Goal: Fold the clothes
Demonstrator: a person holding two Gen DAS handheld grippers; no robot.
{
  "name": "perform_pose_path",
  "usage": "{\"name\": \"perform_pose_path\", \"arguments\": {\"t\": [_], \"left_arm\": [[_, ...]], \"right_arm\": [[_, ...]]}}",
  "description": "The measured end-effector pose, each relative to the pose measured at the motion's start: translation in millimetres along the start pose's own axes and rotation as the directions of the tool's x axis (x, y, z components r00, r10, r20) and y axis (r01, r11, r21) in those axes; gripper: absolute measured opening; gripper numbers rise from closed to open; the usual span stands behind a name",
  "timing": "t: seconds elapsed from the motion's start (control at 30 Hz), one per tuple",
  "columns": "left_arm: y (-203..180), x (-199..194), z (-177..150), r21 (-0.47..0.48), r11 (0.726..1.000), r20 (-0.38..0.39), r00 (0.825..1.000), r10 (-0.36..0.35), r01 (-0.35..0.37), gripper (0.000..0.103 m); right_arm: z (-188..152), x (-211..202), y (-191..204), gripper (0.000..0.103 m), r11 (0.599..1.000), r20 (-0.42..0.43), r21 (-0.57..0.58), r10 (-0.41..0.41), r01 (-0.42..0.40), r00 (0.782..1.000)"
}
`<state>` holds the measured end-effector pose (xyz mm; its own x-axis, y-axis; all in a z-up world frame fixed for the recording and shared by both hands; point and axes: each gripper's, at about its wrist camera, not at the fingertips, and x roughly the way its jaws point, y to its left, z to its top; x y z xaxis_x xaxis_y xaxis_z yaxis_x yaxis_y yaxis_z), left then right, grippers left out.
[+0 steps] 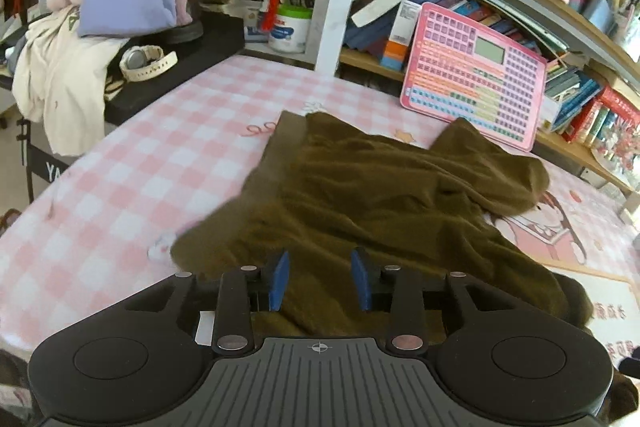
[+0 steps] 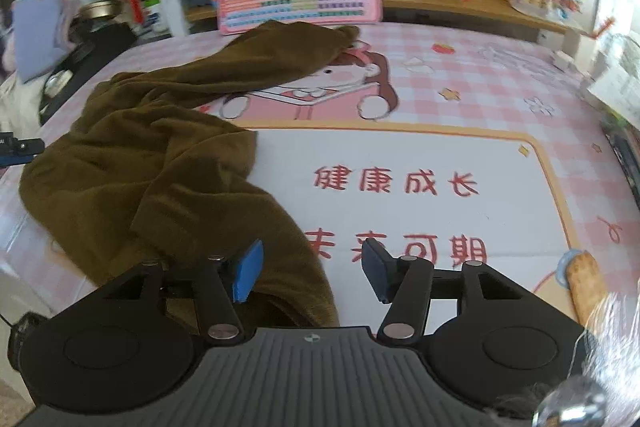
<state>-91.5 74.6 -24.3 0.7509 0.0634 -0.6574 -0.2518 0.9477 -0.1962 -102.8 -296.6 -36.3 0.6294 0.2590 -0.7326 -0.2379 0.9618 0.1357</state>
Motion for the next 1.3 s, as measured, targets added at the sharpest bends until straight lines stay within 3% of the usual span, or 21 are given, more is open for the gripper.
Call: {"name": "perform_pose_path", "arguments": {"t": [0.27,0.53,0.63,0.67,0.7,0.77,0.87,0.97,1.07,1.17,1.3], "left_arm": [[-7,-29,-26,-0.026,0.999,0.002,0.999,0.036,-0.036,0.042],[-2,-39,-37,-0.075,0.997,-0.003,0.999,0.034,-0.034,0.043],[-4,-37,-36,-0.057,0.998,-0.01,1.0,0.019,-0.02,0.043],[-4,-36,-35,-0.052,0.998,-0.013,1.0,0.017,-0.018,0.043],[-3,-37,-34,-0.048,0.999,-0.012,1.0,0.016,-0.016,0.043],[-1,-38,-32,-0.042,0.999,-0.006,1.0,0.011,-0.012,0.043],[4,-38,-29,-0.05,0.999,-0.003,1.0,0.021,-0.021,0.043],[9,-39,-25,-0.054,0.998,0.0,0.999,0.035,-0.035,0.043],[14,-42,-23,-0.055,0.998,0.002,0.999,0.042,-0.042,0.043],[17,-41,-22,-0.051,0.998,-0.01,0.999,0.047,-0.048,0.043],[19,-39,-20,-0.042,0.998,-0.02,0.999,0.048,-0.049,0.043]], "right_arm": [[9,1,19,0.065,0.985,0.031,-0.144,0.103,-0.098,0.994],[12,24,73,0.066,0.968,-0.02,-0.176,0.176,-0.177,0.984],[7,34,92,0.065,0.968,-0.017,-0.213,0.135,-0.135,0.991],[6,38,95,0.059,0.971,-0.013,-0.219,0.097,-0.098,0.995],[6,41,94,0.033,0.974,-0.02,-0.214,0.066,-0.068,0.998],[11,39,81,0.007,0.983,-0.03,-0.162,0.082,-0.086,0.996],[20,24,53,0.006,0.99,0.006,-0.117,0.078,-0.077,0.997],[37,12,12,0.006,0.995,0.068,-0.092,-0.021,0.028,0.997],[64,18,-38,0.003,0.984,0.098,-0.019,-0.176,0.179,0.979],[91,36,-75,0.001,0.95,0.121,0.0,-0.31,0.312,0.943],[101,53,-97,0.003,0.942,0.092,0.03,-0.334,0.333,0.938]]}}
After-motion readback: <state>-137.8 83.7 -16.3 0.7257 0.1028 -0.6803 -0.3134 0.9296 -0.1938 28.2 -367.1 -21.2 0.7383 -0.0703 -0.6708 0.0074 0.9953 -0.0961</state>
